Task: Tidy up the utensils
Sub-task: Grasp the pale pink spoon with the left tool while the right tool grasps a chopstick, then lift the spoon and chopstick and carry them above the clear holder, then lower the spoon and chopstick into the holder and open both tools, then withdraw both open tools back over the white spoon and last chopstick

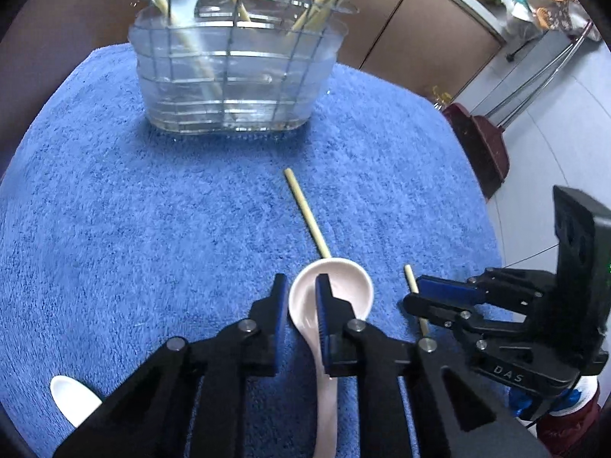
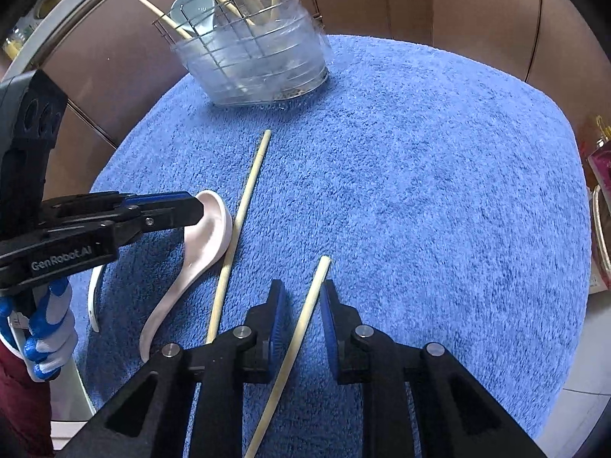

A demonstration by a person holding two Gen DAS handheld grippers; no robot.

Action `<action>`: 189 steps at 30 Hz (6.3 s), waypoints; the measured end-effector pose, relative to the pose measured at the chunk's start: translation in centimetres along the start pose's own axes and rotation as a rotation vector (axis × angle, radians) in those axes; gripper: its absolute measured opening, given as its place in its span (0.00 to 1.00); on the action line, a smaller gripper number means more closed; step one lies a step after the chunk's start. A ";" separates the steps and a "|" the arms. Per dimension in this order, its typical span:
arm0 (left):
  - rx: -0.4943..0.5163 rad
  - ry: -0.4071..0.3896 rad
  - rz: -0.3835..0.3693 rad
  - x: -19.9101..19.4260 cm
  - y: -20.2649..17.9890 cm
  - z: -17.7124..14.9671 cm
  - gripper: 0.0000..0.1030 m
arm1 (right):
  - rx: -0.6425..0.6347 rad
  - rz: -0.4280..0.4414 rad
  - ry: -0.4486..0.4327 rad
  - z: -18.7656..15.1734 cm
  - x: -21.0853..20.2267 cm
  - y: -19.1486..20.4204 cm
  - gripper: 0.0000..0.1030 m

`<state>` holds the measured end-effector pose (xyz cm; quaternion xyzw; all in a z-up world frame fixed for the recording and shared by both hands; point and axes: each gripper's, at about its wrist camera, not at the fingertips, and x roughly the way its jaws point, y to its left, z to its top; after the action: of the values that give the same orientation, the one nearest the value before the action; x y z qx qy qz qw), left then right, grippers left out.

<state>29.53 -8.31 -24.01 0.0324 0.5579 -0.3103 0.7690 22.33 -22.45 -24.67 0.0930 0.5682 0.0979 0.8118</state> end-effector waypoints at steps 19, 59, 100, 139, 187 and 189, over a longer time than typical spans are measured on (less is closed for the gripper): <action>-0.049 -0.102 0.085 -3.0 -1.1 -2.6 0.03 | 0.015 0.060 -0.036 -1.4 -1.4 -0.6 0.06; -0.163 -0.839 0.303 -21.3 -0.7 6.6 0.03 | -0.189 0.197 -0.913 9.3 -22.7 6.7 0.06; -0.189 -0.972 0.541 -10.5 1.6 12.4 0.04 | -0.186 0.264 -1.104 19.5 -14.4 3.3 0.06; -0.257 -1.013 0.521 -14.1 0.2 5.1 0.43 | -0.197 0.112 -0.968 10.7 -14.0 2.2 0.18; -0.120 -0.736 0.602 -20.6 -11.8 -17.1 0.60 | -0.029 -0.112 -0.732 -13.3 -22.7 3.3 0.35; -0.119 -0.735 0.608 -20.8 -11.8 -17.4 0.60 | -0.031 -0.114 -0.728 -13.7 -22.7 3.6 0.35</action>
<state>5.05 -1.74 -8.82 0.0382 0.2313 -0.0295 0.9717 1.62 -24.49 -7.78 0.0775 0.2448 0.0216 0.9662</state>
